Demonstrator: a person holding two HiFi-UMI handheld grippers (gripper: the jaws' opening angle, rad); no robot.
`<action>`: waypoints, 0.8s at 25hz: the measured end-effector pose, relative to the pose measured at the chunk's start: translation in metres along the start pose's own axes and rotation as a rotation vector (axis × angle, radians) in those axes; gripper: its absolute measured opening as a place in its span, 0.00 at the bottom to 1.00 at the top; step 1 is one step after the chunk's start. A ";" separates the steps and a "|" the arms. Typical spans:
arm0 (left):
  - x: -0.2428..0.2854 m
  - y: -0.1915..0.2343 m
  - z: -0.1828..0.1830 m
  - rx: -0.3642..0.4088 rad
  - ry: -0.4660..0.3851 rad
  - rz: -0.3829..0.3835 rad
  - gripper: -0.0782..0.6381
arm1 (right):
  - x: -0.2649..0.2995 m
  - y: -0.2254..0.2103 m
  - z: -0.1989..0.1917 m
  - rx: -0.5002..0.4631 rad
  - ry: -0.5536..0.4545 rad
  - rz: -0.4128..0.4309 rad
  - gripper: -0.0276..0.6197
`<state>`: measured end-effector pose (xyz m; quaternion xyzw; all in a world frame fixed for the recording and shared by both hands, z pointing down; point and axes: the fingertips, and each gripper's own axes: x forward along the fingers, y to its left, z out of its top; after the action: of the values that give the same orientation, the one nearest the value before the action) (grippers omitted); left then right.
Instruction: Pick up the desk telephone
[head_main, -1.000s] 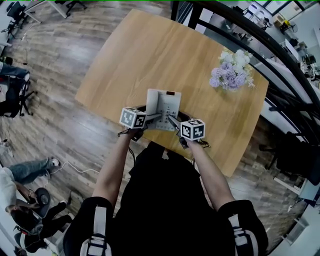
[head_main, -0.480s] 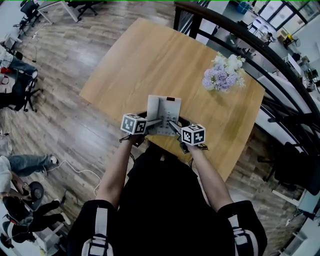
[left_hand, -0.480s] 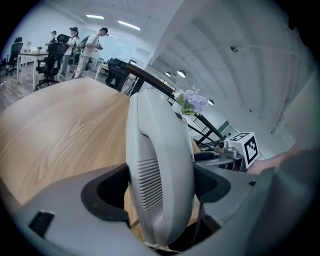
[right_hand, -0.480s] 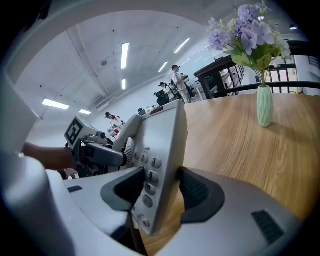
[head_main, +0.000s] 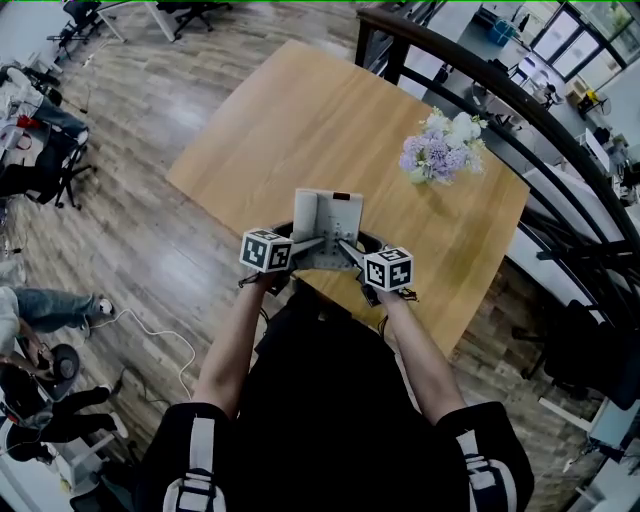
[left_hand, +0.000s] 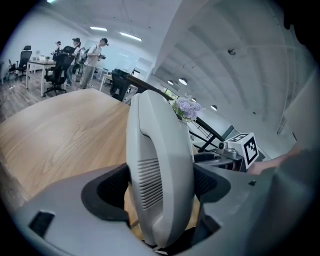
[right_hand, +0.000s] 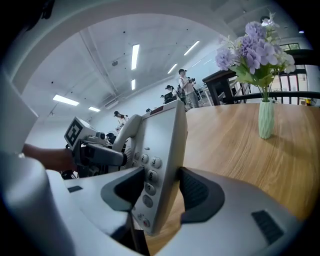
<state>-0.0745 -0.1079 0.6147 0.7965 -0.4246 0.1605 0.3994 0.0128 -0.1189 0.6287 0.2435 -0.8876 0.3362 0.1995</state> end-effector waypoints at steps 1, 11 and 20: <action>-0.003 -0.002 0.002 0.004 -0.009 0.005 0.67 | -0.002 0.002 0.002 -0.006 -0.005 0.005 0.41; -0.019 -0.037 0.014 0.075 -0.073 0.046 0.67 | -0.032 0.014 0.013 -0.060 -0.049 0.033 0.41; -0.037 -0.055 0.014 0.088 -0.134 0.089 0.67 | -0.049 0.029 0.019 -0.125 -0.078 0.072 0.41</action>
<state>-0.0530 -0.0802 0.5559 0.8027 -0.4777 0.1430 0.3271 0.0315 -0.0983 0.5758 0.2113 -0.9221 0.2774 0.1675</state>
